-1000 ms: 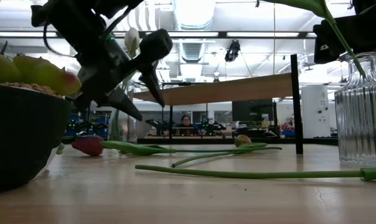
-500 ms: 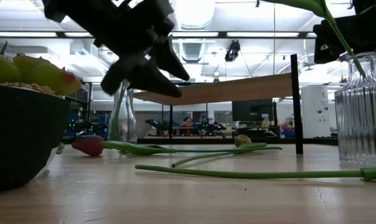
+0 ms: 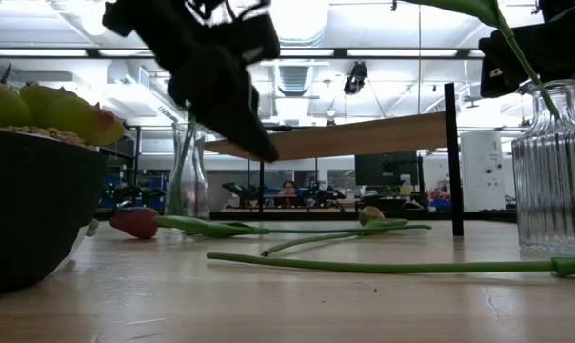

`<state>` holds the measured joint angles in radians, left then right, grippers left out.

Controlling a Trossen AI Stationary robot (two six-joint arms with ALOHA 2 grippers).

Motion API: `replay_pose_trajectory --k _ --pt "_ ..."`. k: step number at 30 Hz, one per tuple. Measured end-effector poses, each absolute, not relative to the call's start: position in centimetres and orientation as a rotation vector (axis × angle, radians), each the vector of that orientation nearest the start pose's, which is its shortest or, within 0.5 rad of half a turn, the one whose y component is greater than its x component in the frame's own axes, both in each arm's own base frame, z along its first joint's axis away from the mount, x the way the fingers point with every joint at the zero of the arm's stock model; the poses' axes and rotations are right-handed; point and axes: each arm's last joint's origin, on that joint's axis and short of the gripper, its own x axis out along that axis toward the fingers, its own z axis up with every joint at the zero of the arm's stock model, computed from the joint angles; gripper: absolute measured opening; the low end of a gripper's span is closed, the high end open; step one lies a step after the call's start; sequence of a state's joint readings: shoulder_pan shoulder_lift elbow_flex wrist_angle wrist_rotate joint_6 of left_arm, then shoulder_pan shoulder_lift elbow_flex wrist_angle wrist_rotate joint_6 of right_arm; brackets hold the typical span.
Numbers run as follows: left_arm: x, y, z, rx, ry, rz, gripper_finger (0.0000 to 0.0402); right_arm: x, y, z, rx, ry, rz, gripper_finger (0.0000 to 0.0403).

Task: Pick and place flowers into a vace then onto a shelf
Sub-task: Put the dark red tulip into the left transparent vase

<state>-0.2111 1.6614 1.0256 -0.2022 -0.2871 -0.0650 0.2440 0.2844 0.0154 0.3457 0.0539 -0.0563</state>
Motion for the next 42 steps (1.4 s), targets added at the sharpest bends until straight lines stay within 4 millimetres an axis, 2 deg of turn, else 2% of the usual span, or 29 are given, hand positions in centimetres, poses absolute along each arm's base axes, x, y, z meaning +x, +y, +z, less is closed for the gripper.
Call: replay_pose_trajectory --k 5,10,18,29,42 --pt "33.4 -6.3 18.3 0.159 0.874 0.099 0.0226 11.2 2.6 17.8 -0.045 -0.079 0.187 0.0063" --pt "32.6 -6.2 16.8 0.116 1.009 0.148 0.0226 11.2 2.6 17.7 -0.045 -0.078 0.187 0.0063" --pt "31.6 -5.9 15.6 0.044 1.07 0.168 0.0226 11.2 2.6 17.7 -0.05 -0.074 0.189 0.0063" --pt "31.4 -5.7 15.3 0.031 1.078 0.162 0.0226 11.2 2.6 17.7 -0.051 -0.074 0.188 0.0063" --pt "31.8 -5.8 15.3 0.017 1.035 0.155 0.0192 11.2 2.6 17.7 -0.052 -0.075 0.188 0.0063"
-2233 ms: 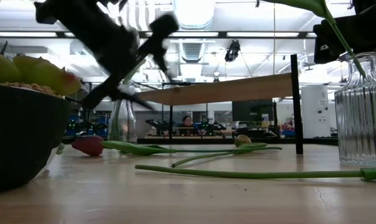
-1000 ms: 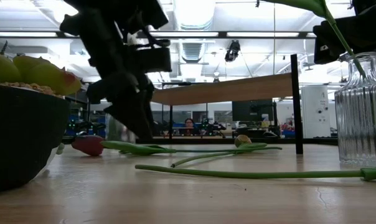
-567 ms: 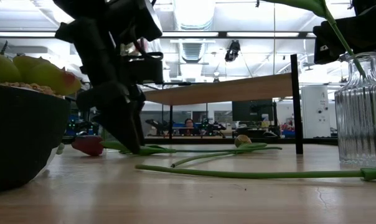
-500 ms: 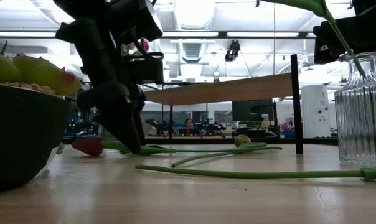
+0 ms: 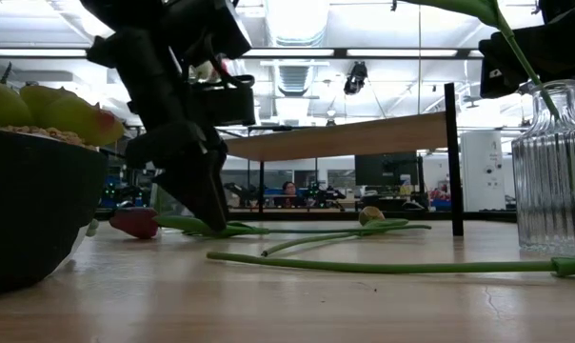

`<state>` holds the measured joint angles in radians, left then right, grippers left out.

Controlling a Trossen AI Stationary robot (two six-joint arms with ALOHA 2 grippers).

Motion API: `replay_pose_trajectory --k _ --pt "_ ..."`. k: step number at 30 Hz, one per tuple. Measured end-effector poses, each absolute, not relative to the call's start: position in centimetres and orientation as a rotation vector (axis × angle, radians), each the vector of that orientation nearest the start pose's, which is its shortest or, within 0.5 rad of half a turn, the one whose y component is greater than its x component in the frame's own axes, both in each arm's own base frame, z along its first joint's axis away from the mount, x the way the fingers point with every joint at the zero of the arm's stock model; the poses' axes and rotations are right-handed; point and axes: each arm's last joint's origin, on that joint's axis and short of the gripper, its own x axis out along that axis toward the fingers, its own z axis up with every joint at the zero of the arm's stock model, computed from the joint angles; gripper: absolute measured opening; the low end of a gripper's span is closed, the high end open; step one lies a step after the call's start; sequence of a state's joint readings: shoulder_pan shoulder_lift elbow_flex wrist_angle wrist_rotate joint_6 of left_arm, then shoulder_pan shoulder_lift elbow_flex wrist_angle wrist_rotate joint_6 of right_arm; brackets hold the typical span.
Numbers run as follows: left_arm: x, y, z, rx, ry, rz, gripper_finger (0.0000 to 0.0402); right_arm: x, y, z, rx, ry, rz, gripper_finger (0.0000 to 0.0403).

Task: Pick and place flowers into a vace then onto a shelf
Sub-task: Put the dark red tulip into the left transparent vase

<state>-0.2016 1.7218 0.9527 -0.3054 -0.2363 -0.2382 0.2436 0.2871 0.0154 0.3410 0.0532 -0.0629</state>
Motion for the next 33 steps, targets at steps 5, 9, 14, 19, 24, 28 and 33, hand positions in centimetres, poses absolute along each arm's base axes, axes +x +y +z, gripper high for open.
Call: replay_pose_trajectory --k 5,9,14,19,24,28,33 --pt "31.6 -5.8 14.7 0.019 1.04 0.156 0.0173 11.2 2.6 17.7 -0.053 -0.075 0.188 0.0063" --pt "31.7 -5.8 14.3 0.019 1.041 0.158 0.0157 11.2 2.6 17.7 -0.051 -0.075 0.188 0.0063" --pt "31.7 -5.8 14.0 0.021 1.049 0.156 0.0135 11.3 2.6 17.7 -0.053 -0.072 0.188 0.0063" --pt "31.7 -5.8 14.1 0.017 1.047 0.151 0.0103 11.3 2.6 17.7 -0.052 -0.073 0.188 0.0063" --pt "31.7 -5.8 14.2 0.015 1.047 0.148 0.0069 11.3 2.6 17.7 -0.05 -0.072 0.189 0.0063" --pt "31.7 -5.8 14.2 0.02 1.046 0.155 0.0043 11.3 2.6 17.7 -0.05 -0.072 0.189 0.0063" --pt "31.7 -5.8 14.2 0.022 1.045 0.159 0.0007 11.3 2.6 17.7 -0.05 -0.072 0.188 0.0063"
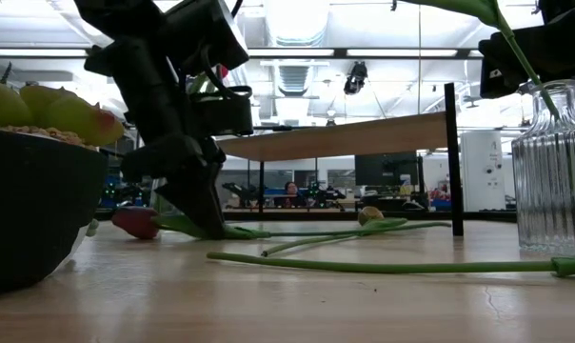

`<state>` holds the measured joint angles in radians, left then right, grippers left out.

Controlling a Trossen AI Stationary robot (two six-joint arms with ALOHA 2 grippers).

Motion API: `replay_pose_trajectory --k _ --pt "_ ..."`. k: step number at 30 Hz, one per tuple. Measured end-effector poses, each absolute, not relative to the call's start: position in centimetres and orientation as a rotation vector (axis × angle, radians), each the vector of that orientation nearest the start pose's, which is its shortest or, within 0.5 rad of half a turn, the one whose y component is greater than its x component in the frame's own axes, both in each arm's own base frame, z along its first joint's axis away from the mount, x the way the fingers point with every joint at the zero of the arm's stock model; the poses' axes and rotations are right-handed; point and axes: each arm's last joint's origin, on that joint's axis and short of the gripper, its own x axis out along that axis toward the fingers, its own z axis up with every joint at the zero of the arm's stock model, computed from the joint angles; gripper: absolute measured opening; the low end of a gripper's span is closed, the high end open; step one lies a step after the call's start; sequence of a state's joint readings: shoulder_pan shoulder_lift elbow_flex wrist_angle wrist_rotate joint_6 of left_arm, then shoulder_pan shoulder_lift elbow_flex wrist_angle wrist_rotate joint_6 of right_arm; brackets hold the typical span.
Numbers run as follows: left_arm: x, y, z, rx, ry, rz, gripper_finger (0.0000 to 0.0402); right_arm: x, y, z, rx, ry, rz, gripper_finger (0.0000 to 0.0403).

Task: Pick and place flowers into a vace then onto a shelf
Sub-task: Put the dark red tulip into the left transparent vase

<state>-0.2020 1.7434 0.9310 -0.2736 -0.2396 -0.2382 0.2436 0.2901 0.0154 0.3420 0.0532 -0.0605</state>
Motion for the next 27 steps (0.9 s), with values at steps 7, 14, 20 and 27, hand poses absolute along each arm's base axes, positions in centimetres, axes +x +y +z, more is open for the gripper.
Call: replay_pose_trajectory --k 7,14,20,27 --pt "31.6 -5.8 14.5 0.021 1.039 0.158 0.0001 11.3 2.6 17.7 -0.05 -0.072 0.189 0.0063" --pt "31.6 -5.8 15.2 0.012 1.016 0.152 0.0001 11.3 2.6 17.7 -0.051 -0.072 0.189 0.0063" --pt "32.5 -6.0 16.7 -0.005 0.972 0.133 0.0 11.3 2.6 17.7 -0.051 -0.072 0.189 0.0063" --pt "32.7 -6.1 18.0 0.017 1.025 0.12 0.0 11.3 2.6 17.7 -0.05 -0.073 0.188 0.0063"
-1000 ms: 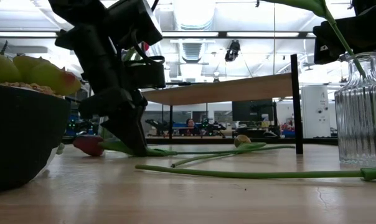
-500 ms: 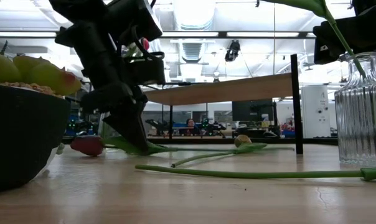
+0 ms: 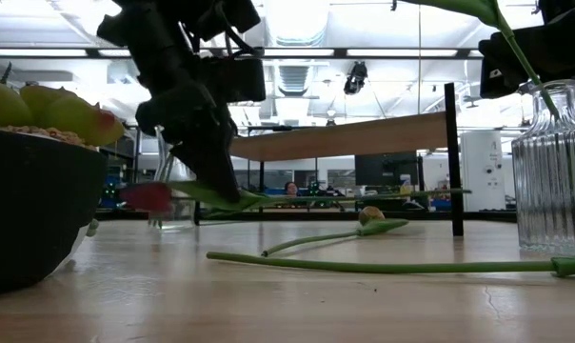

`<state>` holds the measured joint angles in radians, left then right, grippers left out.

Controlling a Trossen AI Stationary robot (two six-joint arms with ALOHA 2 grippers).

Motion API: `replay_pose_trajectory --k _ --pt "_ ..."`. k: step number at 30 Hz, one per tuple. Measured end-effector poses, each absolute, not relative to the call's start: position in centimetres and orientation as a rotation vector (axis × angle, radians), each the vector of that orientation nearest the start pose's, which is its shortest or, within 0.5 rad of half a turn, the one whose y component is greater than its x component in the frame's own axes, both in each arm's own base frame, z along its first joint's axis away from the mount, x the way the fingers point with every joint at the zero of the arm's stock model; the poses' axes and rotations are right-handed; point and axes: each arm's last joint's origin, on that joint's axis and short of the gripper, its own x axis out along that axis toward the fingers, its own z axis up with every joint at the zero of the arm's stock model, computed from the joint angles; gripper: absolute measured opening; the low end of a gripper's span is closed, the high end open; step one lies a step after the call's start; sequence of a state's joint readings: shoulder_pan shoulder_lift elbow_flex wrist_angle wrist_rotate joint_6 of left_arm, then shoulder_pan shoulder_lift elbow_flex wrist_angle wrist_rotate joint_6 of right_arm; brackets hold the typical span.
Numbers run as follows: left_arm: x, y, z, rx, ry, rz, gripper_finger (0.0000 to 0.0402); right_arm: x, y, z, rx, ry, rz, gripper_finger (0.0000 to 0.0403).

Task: Pick and place flowers into a vace then onto a shelf
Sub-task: Put the dark red tulip into the left transparent vase

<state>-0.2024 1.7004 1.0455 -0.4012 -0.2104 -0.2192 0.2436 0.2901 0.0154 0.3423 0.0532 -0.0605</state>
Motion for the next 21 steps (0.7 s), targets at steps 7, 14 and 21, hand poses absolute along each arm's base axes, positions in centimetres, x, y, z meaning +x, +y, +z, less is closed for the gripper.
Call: replay_pose_trajectory --k 7,14,21 --pt "33.4 -6.4 20.5 0.026 1.043 0.117 0.0 11.2 2.6 17.7 -0.05 -0.078 0.188 0.0063" --pt "33.8 -6.8 23.1 0.066 1.074 0.098 0.0 11.2 2.6 17.7 -0.049 -0.079 0.189 0.0063" --pt "34.0 -7.1 25.4 0.071 1.076 0.091 0.0 11.2 2.6 18.0 -0.046 -0.102 0.188 0.0063"
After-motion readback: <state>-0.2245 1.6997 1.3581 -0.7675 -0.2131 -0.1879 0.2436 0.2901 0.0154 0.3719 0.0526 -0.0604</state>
